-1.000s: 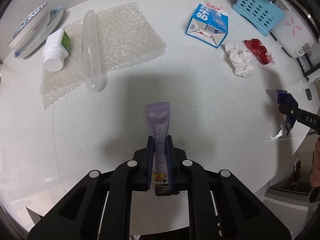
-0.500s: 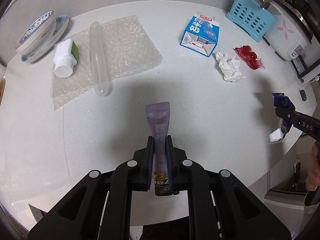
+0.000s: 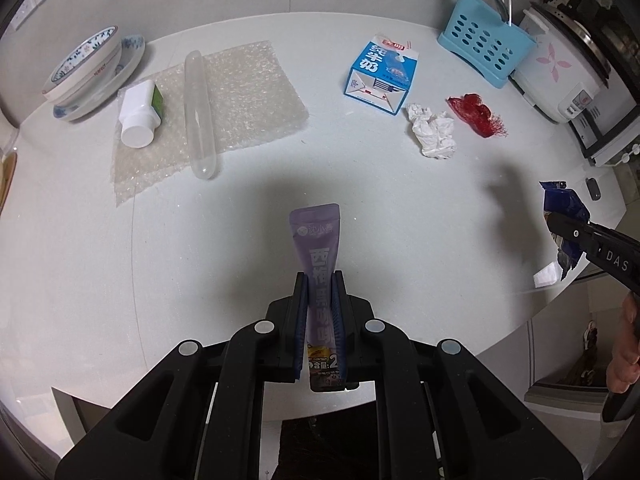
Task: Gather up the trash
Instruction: 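Carry the blue bag and purple wrapper down over the black trash bin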
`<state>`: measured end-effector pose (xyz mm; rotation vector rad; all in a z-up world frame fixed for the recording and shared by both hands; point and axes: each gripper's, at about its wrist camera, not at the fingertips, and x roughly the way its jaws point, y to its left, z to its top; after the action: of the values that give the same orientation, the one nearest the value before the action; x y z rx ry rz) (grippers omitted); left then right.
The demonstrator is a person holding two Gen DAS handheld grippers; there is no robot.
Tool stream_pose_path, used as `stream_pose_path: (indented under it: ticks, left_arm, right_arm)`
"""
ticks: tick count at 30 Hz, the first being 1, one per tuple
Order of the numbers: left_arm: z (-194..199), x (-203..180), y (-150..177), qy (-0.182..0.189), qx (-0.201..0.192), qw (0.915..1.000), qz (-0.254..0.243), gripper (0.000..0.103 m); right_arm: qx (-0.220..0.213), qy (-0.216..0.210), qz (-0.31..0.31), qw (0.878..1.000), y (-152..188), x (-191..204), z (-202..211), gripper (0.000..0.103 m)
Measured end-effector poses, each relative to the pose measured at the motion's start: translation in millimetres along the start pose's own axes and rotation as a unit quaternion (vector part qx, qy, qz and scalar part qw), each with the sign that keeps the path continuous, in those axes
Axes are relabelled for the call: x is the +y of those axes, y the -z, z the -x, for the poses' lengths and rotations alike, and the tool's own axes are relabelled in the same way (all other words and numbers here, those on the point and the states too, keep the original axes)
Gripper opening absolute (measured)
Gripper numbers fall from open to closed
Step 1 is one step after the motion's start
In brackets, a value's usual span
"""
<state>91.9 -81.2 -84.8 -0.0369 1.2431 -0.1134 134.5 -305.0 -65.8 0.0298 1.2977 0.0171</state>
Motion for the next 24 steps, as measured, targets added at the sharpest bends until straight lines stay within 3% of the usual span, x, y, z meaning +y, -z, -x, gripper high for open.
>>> stream_pose_path:
  ticks: [24]
  left_arm:
    - [40.9, -32.8, 47.3, 0.013, -0.025, 0.9996, 0.002, 0.011]
  right_arm:
    - [-0.049, -0.029, 0.041, 0.998, 44.3, 15.0, 61.0, 0.027]
